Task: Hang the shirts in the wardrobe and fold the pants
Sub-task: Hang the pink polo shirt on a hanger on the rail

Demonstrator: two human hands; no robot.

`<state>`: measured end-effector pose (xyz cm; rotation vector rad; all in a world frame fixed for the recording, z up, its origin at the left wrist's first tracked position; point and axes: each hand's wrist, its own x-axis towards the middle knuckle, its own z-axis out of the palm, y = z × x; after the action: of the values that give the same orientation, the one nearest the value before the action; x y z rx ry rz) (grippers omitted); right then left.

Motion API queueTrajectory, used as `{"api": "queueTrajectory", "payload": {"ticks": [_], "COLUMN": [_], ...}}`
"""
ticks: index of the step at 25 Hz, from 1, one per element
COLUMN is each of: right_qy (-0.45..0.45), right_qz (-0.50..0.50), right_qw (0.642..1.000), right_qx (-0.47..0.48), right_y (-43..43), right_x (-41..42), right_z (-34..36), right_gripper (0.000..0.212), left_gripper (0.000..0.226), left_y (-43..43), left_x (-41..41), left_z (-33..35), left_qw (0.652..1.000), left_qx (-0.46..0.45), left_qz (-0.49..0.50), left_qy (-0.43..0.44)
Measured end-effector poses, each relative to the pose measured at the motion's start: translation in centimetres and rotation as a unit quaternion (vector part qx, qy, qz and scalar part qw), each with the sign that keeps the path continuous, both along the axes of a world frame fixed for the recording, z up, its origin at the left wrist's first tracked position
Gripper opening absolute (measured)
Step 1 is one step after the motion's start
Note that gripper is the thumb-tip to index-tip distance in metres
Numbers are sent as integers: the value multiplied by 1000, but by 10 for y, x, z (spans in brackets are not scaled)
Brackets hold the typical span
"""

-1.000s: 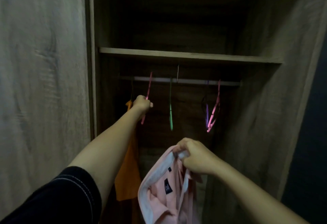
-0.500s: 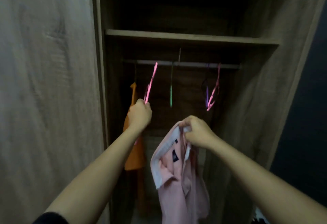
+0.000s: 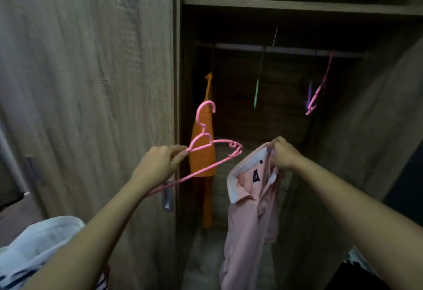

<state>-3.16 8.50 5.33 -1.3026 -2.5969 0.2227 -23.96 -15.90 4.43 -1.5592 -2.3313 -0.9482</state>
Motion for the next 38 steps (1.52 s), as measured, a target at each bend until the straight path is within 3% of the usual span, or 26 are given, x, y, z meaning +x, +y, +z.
{"api": "queueTrajectory", "payload": {"ticks": [5,11,14,17,22,24,26,29,31,32,34,36,38], "right_qy": [-40,-36,-29,-32,-3,15,37,64,76,81,93,107,110], "right_qz": [-1,167,235,251,260,263,267,280,291,299,308,314,317], "right_qw": [999,984,966,949,907,888,874,859,850,845,839,831,827], "right_qx": [1,44,106,188,330,378,404,423,432,436,439,447,452], "right_y": [4,-47,-71,-67,-50,-49,-47,-47,-46,-45,-46,-43,-38], "right_x": [12,-16,-24,-7,4,4,4,1,1,3,7,12,19], "right_z": [-7,6,20,31,36,38,40,40,44,48,57,63,64], "right_gripper": [40,43,51,41,57,50,46,44,43,43,42,40,42], "left_gripper": [15,23,33,27,32,29,24,24,24,26,29,36,43], "left_y": [-42,-4,23,32,42,46,47,42,43,47,57,66,71], "left_x": [-15,1,20,33,48,51,56,91,118,125,122,113,101], "left_z": [13,-19,-50,-62,-68,-72,-76,-99,-140,-160,-182,-175,-161], "left_qw": [996,987,981,966,938,942,947,918,939,963,990,944,899], "left_qx": [-1,16,85,188,271,294,317,388,328,256,108,39,78], "left_qz": [-67,-143,-144,-139,-169,-142,-44,0,0,26,48,-52,-97], "left_qy": [-58,-76,-93,-114,-134,-84,39,78,106,83,-79,-322,-419]}}
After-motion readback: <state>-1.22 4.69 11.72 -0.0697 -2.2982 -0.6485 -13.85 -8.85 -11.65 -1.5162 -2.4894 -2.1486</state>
